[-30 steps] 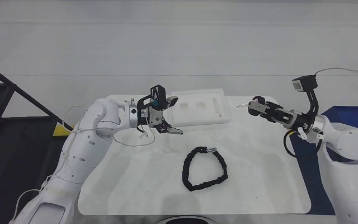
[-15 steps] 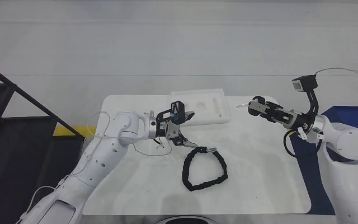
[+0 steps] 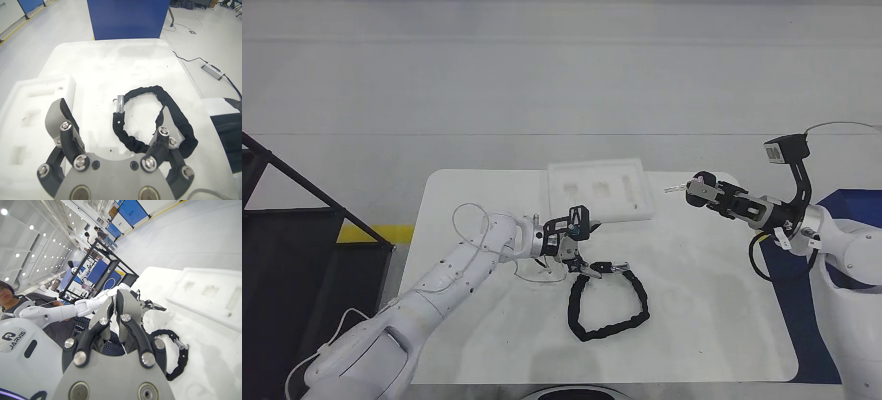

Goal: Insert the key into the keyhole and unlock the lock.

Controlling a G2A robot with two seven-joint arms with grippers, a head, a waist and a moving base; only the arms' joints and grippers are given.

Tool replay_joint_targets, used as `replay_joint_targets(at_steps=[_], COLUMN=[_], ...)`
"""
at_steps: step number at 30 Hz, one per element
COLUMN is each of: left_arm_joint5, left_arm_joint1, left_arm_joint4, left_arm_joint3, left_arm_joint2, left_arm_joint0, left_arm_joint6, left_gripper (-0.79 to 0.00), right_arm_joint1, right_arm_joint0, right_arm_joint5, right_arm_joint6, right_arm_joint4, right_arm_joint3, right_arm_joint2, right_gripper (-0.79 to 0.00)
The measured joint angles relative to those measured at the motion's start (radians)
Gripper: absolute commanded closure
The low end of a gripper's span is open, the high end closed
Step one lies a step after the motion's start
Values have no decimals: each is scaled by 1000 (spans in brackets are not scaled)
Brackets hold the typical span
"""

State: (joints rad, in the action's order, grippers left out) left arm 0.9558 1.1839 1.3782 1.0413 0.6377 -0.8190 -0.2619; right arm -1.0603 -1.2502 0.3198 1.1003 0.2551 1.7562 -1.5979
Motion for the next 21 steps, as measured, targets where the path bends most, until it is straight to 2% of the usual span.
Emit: replay_joint_targets(at_steps=[6, 12, 21], left_arm_joint5=[11, 1, 2], left_arm_joint1=[70, 132, 135], left_arm_joint4=[51, 69, 68], left_arm_joint3=[-160, -295, -302], left_arm_joint2=[-104, -166, -169], left_arm_joint0=[62, 100, 101], left_arm_joint6=[-88, -177, -183], left_gripper=[-785, -785, -785], right_arm_joint1=[0, 0, 0], right_arm_joint0=[0, 0, 0], right_arm_joint5=[0, 0, 0], right_arm_joint6=[0, 0, 0], right_arm_joint4=[0, 0, 0], right_arm_joint3=[0, 0, 0], right_arm_joint2=[0, 0, 0], right_gripper=[0, 0, 0])
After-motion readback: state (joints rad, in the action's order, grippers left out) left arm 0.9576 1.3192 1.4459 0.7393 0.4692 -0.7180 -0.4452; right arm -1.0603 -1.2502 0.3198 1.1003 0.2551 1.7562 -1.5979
